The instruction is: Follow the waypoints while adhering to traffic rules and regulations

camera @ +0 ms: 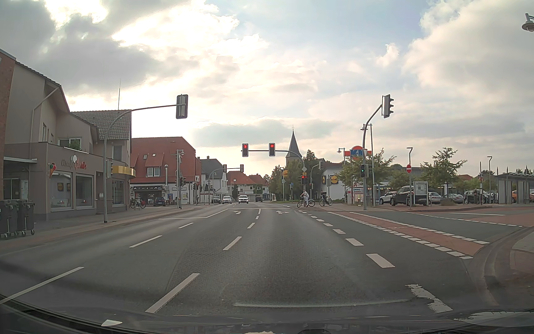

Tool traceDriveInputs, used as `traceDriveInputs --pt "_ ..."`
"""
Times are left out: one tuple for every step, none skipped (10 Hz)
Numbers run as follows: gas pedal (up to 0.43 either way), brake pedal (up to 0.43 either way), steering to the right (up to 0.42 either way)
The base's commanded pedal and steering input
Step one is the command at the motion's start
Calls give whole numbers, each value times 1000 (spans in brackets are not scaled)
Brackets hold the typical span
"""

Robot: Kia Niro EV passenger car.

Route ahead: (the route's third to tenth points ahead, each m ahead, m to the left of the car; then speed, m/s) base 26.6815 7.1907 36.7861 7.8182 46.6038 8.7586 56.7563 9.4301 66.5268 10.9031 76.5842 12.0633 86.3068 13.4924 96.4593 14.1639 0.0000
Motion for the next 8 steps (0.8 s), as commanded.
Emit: traceDriveInputs --pt "0 220 -5" --pt "0 220 -5" --pt "0 226 -5" --pt "0 220 -5" --pt "0 220 -5" --pt "0 220 -5" --pt "0 220 -5" --pt "0 220 -5"
